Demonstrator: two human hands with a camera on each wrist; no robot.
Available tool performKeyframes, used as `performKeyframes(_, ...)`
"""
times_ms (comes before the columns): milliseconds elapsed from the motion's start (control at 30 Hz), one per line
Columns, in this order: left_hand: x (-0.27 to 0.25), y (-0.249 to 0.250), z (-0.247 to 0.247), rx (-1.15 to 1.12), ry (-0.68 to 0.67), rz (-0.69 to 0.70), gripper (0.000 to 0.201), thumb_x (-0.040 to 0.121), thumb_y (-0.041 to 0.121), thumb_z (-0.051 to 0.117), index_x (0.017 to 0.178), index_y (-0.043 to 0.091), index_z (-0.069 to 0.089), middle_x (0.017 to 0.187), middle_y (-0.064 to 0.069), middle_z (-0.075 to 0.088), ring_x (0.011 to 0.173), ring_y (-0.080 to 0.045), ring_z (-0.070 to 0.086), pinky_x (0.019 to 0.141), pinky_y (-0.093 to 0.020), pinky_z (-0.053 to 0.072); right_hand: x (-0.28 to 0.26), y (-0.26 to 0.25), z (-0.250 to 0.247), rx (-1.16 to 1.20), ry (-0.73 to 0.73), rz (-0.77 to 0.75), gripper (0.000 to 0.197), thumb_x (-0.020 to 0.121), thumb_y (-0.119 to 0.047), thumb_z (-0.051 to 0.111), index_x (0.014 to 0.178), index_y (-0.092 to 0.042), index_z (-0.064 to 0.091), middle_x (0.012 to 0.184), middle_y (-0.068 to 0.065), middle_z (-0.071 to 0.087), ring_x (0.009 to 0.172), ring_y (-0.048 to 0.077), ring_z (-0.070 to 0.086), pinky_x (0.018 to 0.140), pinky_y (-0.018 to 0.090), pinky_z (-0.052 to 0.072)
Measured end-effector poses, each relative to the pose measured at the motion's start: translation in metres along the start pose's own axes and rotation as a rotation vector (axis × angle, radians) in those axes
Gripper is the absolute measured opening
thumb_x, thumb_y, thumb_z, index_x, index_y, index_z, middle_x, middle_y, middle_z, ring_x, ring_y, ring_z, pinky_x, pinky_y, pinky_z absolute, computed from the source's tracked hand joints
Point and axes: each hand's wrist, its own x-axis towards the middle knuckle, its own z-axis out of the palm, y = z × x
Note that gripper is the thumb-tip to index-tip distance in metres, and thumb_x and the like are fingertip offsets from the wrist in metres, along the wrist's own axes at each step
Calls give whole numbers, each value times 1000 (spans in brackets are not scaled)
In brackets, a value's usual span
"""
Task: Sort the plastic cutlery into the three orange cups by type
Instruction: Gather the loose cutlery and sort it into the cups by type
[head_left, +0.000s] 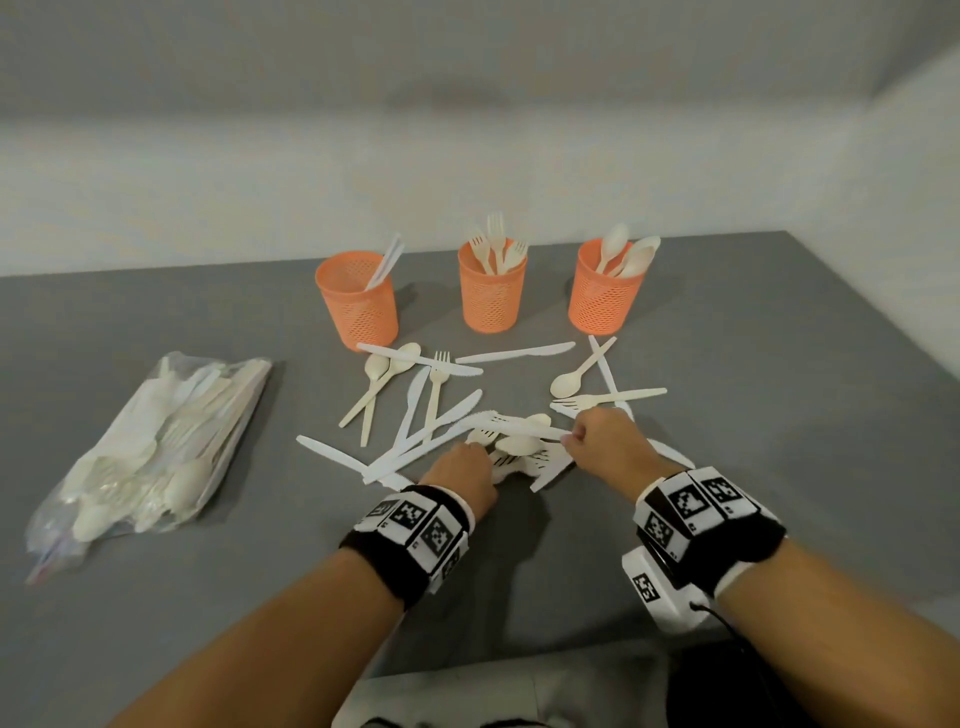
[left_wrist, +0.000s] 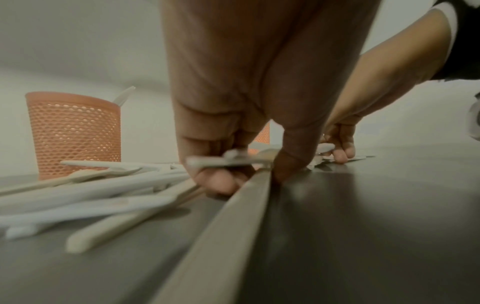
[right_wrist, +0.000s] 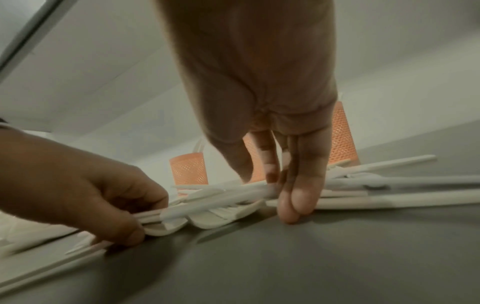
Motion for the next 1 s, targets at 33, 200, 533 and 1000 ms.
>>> performKeyframes(33,0,1,1,-2,-13,0,31,93,11,43,123,1,45,128,-16,52,117,-29,54,94,-33,44,0,1,-1,14,-13,33,27,90,-21,53,96,3,63,93,19,68,89,31,63,83,37,52)
performKeyframes(200,-3,-2,-1,66,-7,32,31,96,6,34,124,-2,43,129,-19,51,117,-31,54,95,-34,43,7,9,-14,170,52,142,18,82,-2,53,90,7,66,91,21,68,80,31,63,79,38,55)
performKeyframes(533,-31,-40,-53,-124,-105,54,22,92,1,34,99,3,55,102,-10,60,96,-30,57,75,-29,44,14,-12,-28,391,-30,5,22,88,-8,47,108,-7,56,92,7,57,84,25,55,73,34,46)
performKeyframes(1000,-9,-53,-51,-1157,116,51,26,97,5,37,73,8,47,62,-4,46,50,-14,43,50,-21,40,34,-20,-2,-242,-79,-214,22,87,-6,52,108,1,55,110,20,62,103,34,59,82,36,47)
